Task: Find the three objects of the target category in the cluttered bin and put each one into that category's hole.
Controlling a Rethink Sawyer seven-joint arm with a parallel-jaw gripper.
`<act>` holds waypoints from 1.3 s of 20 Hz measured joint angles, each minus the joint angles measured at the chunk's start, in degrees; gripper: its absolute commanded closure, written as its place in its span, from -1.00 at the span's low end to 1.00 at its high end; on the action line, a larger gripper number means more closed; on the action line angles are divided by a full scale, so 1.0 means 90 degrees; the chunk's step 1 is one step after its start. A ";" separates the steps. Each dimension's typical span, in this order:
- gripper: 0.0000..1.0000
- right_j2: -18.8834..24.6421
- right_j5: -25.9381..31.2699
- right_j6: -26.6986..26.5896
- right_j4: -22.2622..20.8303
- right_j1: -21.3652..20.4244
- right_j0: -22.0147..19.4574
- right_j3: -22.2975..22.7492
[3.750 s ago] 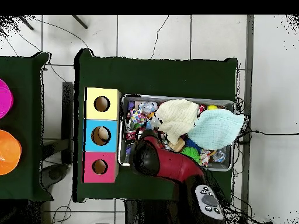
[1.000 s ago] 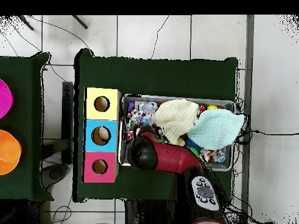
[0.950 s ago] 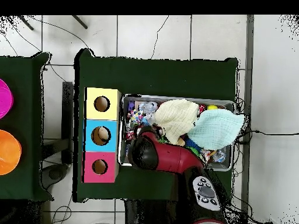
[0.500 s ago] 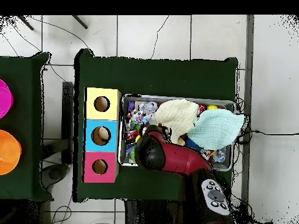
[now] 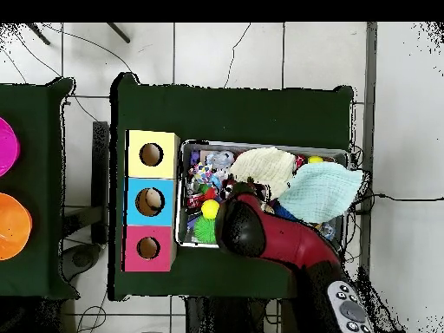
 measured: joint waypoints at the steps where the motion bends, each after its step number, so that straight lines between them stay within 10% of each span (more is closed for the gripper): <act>1: -1.00 0.0062 0.0022 0.0000 -0.0031 -0.0067 -0.0122 0.0049; 26: -1.00 0.0148 0.0707 0.0000 -0.0737 -0.0833 -0.0743 0.0595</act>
